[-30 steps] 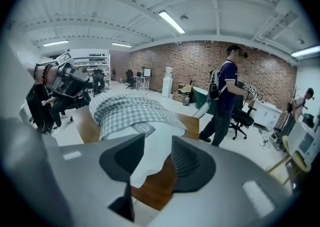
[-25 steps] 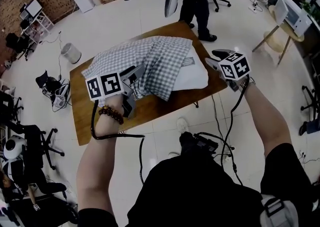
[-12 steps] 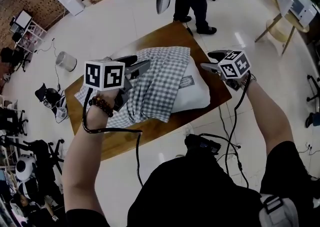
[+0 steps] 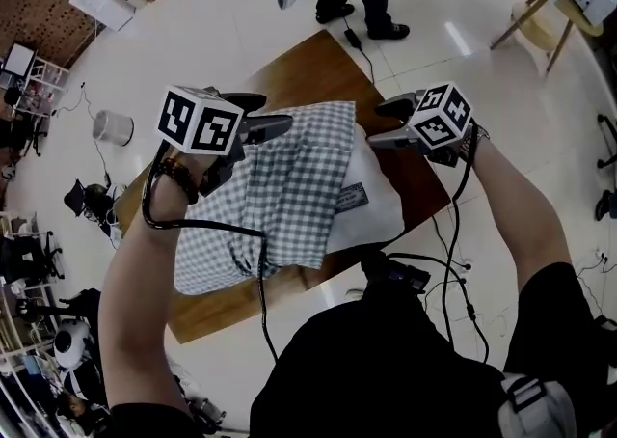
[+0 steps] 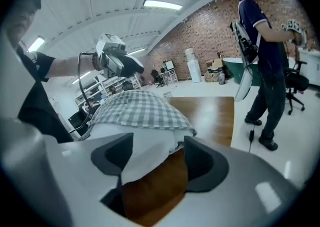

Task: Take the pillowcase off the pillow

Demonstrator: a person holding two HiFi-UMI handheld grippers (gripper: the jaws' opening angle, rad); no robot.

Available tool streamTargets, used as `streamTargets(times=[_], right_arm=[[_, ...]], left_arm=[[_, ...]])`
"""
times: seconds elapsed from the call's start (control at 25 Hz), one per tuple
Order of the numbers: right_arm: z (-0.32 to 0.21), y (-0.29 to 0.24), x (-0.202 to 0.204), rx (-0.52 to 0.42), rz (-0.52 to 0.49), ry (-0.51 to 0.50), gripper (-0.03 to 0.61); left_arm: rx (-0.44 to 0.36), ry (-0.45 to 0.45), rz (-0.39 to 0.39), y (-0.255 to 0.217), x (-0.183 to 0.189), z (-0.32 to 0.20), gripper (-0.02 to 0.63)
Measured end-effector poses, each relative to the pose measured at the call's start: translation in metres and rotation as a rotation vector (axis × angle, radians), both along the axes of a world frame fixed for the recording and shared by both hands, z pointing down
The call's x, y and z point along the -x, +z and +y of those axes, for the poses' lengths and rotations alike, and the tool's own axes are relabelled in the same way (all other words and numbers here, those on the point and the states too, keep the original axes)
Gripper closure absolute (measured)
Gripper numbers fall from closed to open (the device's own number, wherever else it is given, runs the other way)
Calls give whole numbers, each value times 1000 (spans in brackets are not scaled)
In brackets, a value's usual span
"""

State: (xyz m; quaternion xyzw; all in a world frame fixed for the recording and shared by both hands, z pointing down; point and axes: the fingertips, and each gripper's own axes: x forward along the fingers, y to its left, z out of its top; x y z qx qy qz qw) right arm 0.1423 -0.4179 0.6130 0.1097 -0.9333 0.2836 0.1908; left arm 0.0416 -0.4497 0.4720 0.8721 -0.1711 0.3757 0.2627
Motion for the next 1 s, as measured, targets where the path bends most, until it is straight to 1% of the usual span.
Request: streamTargets(times=[0.16,0.36,0.48,0.6,0.64,0.72,0.76,0.84,0.92,1.0], right_arm=[[-33,6,6,87,-43,-82,239],[-68,24,11,225,-138,-130,217],[-72,33,21,295,-183,-152,212],[-70,40,32,346,-206,-167,212],[-69,42,35,362,-213,-171,213],[-68,43,41,387,-224,-177,218],[-67,43,44,392,-229,-178,237],[-64,41,47,387,-239,-177,339],[-62,37,46,355,-240,-167,448],[-60,31,41,295,-221,-147,507]], left_arm=[[107,81,-46,29,-15,-53,288],[259,186,-124,76,-27,-97,282],[339,237,-176,102,-24,-103,282],[410,261,-209,125,-20,-101,284],[433,269,-211,131,-20,-100,284],[477,298,-189,143,-22,-95,293],[490,307,-179,147,-21,-94,311],[491,303,-174,152,-19,-94,374],[468,272,-193,151,-15,-100,456],[439,219,-222,146,-11,-107,535]])
